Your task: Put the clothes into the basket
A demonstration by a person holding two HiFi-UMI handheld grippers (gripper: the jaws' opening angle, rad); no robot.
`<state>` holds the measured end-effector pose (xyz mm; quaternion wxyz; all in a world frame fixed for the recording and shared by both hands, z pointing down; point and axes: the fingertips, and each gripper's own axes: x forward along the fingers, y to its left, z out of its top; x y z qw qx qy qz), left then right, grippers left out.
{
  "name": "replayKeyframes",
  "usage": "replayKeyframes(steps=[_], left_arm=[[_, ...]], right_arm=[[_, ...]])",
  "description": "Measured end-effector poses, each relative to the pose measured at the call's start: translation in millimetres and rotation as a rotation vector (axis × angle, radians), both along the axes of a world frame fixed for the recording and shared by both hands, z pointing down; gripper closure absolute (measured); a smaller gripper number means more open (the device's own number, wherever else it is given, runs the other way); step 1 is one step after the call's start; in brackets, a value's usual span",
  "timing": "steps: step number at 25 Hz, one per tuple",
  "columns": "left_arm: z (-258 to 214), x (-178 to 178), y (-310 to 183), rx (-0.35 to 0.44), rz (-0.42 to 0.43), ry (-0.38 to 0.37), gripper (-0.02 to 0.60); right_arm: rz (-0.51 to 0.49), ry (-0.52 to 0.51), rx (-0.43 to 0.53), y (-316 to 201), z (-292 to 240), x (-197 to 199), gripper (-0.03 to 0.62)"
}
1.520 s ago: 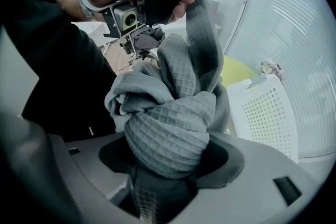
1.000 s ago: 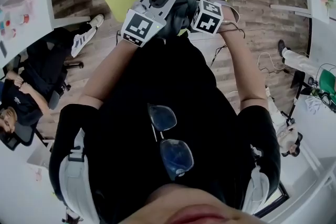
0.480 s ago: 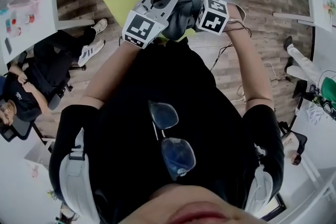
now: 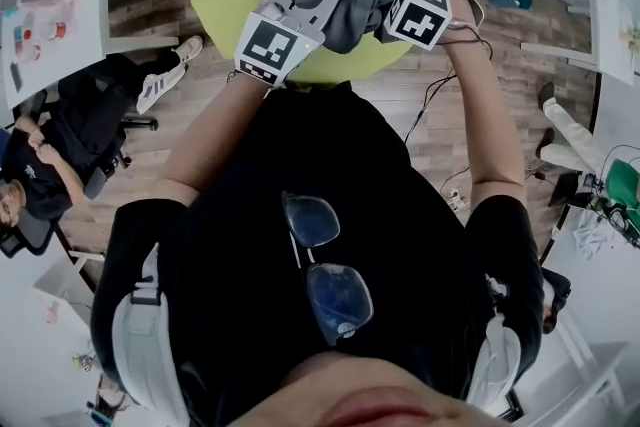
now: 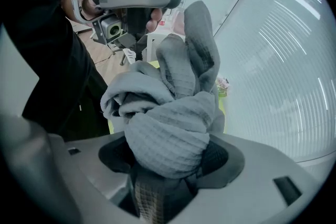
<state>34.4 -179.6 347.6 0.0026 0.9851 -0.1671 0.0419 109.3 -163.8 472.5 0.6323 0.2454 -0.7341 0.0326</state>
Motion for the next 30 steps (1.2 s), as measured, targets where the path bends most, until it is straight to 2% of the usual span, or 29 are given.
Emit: replayKeyframes(steps=[8,13,19,30], left_arm=[[1,26,-30,0.009,-0.081,0.002,0.572],[15,34,-47,-0.004,-0.127,-0.019,0.572],[40,41,-69,-0.033,-0.183,-0.051,0.571],[84,57,-91,-0.089,-0.209,-0.101,0.572]], right_arm=[[-0.039,0.017,0.058,-50,-12,38,0.263],[-0.07,0.016,0.073,-82,2,50,0.263],[-0.111,0.012,0.023,-104,48,57,0.263],[-0.15,-0.013,-0.096,-107,123,59,0.262]])
